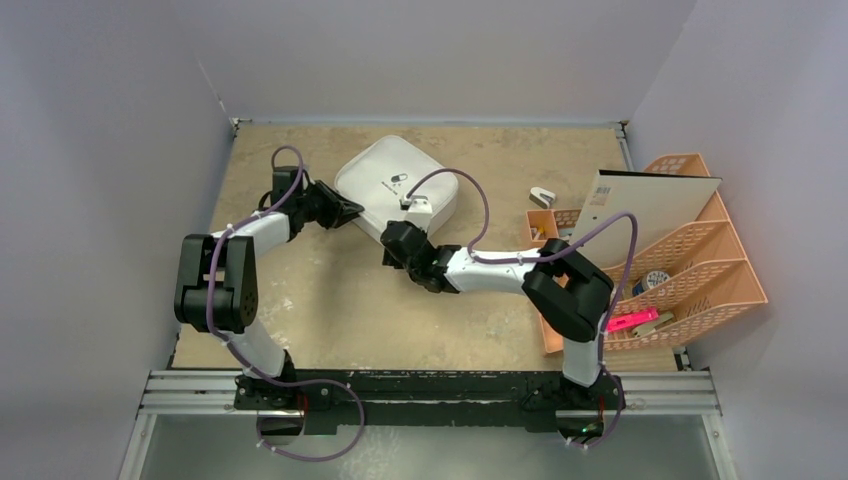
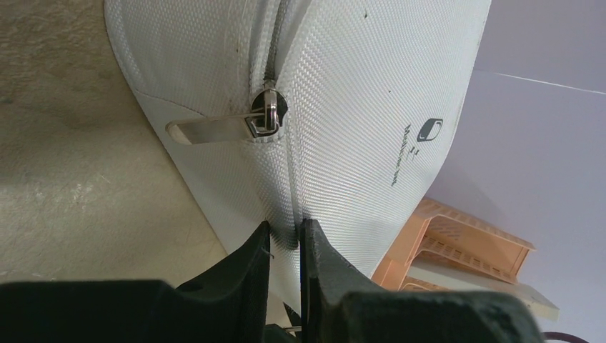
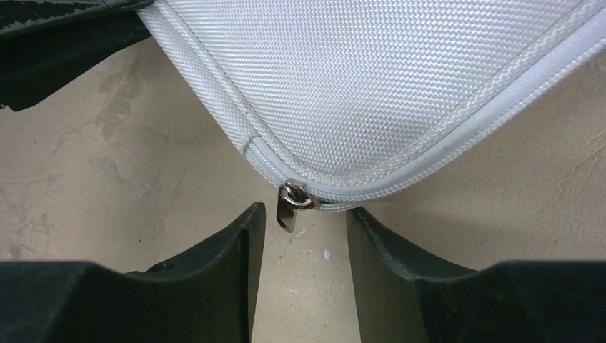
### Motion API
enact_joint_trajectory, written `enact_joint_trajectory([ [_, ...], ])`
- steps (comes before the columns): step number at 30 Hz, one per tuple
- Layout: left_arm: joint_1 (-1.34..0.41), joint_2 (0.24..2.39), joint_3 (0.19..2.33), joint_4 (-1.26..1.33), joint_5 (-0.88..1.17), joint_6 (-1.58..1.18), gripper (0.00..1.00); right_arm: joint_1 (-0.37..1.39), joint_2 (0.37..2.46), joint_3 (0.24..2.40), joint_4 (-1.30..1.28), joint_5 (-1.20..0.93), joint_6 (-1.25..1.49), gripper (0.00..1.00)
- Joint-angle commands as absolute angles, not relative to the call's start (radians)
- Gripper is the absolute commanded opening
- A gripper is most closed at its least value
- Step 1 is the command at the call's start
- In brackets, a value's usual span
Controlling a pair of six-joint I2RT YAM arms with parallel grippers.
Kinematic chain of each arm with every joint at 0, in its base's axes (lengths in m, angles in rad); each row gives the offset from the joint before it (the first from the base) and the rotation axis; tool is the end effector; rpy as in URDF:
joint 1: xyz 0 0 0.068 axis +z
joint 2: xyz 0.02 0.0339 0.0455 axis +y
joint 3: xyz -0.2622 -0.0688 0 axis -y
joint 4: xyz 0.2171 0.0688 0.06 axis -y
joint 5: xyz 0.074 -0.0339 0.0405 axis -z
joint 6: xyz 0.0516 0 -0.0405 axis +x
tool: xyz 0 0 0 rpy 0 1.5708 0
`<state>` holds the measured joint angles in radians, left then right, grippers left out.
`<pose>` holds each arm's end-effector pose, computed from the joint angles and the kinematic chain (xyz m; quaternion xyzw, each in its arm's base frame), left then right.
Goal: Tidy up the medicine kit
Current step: Zip the medicine box at the center of the board.
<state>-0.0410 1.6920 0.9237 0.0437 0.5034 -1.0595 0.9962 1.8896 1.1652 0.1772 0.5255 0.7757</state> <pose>0.3375 -0.0388 0.1870 -0.3412 0.8209 -0.4015 0.2202 0.2423 0.3266 0.2018 0.0338 0.8508 0.2231 0.4746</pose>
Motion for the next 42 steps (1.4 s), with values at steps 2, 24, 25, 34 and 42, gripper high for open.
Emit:
enact_joint_trajectory([
  [2, -0.05, 1.683, 0.949, -0.063, 0.442, -0.995, 0.07, 0.989, 1.894, 1.233, 0.204, 0.634, 0.719, 0.36],
  [24, -0.027, 1.857, 1.268, -0.421, 0.17, -0.646, 0.05, 0.832, 1.683, 0.872, 0.423, 0.159, 0.54, 0.0],
  [25, -0.026, 1.862, 1.272, -0.426, 0.161, -0.638, 0.05, 0.826, 1.675, 0.867, 0.417, 0.158, 0.536, 0.0],
  [34, -0.002, 1.932, 1.335, -0.482, 0.119, -0.532, 0.0, 0.699, 1.62, 0.733, 0.519, 0.003, 0.625, 0.0],
  [42, -0.002, 1.921, 1.344, -0.47, 0.185, -0.52, 0.02, 0.686, 1.574, 0.789, 0.499, -0.067, 0.653, 0.05],
])
